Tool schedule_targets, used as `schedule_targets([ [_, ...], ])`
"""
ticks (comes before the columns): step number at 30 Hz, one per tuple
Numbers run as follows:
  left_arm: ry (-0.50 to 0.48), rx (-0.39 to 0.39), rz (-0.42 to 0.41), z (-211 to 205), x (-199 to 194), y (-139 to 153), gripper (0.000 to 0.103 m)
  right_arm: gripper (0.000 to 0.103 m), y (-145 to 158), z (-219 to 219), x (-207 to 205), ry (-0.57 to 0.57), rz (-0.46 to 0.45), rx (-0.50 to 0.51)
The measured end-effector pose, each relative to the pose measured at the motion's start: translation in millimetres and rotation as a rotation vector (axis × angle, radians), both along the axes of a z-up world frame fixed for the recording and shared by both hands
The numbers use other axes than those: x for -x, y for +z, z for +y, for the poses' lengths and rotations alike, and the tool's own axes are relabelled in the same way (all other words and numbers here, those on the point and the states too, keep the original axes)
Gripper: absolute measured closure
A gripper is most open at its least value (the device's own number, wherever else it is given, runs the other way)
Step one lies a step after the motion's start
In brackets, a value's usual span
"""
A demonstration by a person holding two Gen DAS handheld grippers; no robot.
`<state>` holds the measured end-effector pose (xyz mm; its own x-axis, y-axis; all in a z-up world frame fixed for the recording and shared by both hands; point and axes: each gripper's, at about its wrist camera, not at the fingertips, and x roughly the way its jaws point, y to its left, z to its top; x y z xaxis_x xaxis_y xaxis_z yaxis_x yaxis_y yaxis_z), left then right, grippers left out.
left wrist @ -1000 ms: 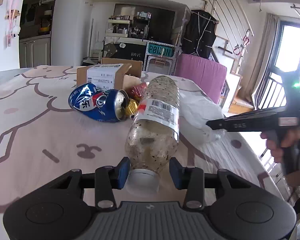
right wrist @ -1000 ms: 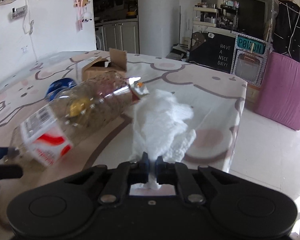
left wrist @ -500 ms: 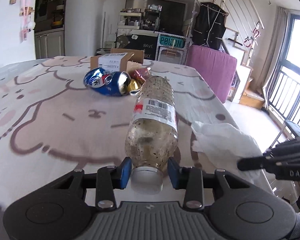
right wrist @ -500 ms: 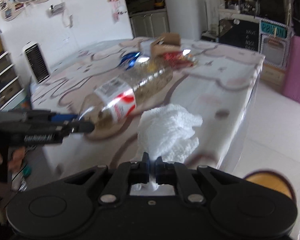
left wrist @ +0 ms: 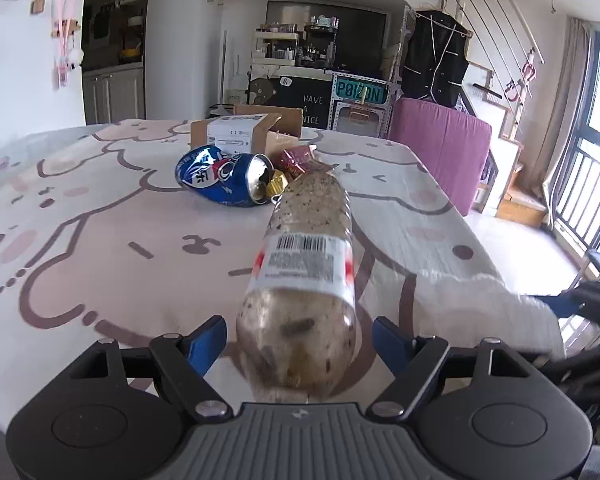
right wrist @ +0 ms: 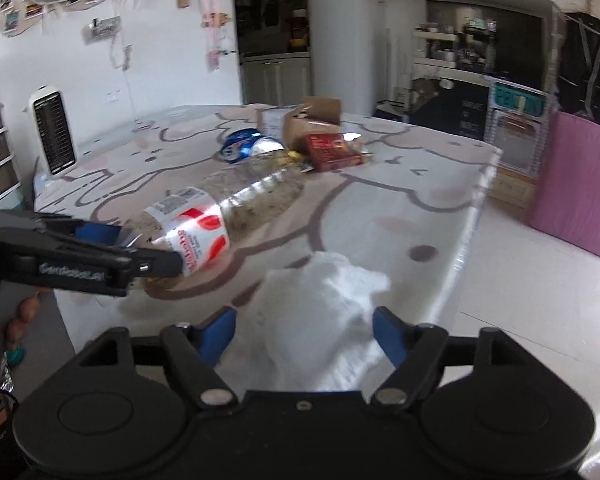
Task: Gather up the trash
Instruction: 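Grasp the white tissue with the right gripper while the left gripper lifts the bottle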
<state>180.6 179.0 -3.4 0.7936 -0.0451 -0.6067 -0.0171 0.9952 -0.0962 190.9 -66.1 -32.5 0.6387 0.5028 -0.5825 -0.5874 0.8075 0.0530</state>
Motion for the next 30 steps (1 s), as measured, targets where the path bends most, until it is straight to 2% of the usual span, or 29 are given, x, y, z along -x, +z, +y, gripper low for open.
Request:
schedule_targets([
  [3, -0.001, 0.011, 0.008, -1, -10, 0, 0.023, 0.025, -7, 14, -7, 0.026, -0.010, 0.052],
  [5, -0.001, 0.010, 0.012, -2, -17, 1, 0.023, 0.029, -13, 21, -11, 0.033, -0.007, 0.080],
  [7, -0.003, 0.009, 0.018, -3, -23, 1, 0.023, 0.041, -17, 22, -14, 0.017, 0.003, 0.095],
  [8, -0.002, 0.009, 0.023, -3, -26, 1, 0.023, 0.044, -17, 20, -14, 0.007, 0.004, 0.085],
  [10, 0.000, 0.005, 0.029, -3, -30, 0, 0.023, 0.060, -16, 15, -15, -0.016, 0.005, 0.078],
  [11, 0.003, -0.001, 0.034, -4, -32, -1, 0.023, 0.064, -16, 12, -15, -0.029, 0.007, 0.077],
  [13, 0.006, -0.006, 0.042, -4, -33, -1, 0.027, 0.080, -15, 10, -16, -0.048, 0.010, 0.083],
  [14, 0.005, -0.005, 0.043, -5, -32, -1, 0.036, 0.083, -15, 9, -16, -0.053, 0.007, 0.093],
  [15, 0.004, -0.005, 0.046, -5, -31, -1, 0.038, 0.087, -14, 9, -16, -0.057, 0.008, 0.097],
  [23, 0.025, 0.006, 0.022, -11, -13, 4, 0.040, 0.089, -6, 4, -10, -0.066, 0.032, 0.054],
  [30, 0.043, 0.042, -0.041, -26, 11, 20, 0.042, 0.090, 13, -11, -2, -0.099, 0.011, 0.001],
])
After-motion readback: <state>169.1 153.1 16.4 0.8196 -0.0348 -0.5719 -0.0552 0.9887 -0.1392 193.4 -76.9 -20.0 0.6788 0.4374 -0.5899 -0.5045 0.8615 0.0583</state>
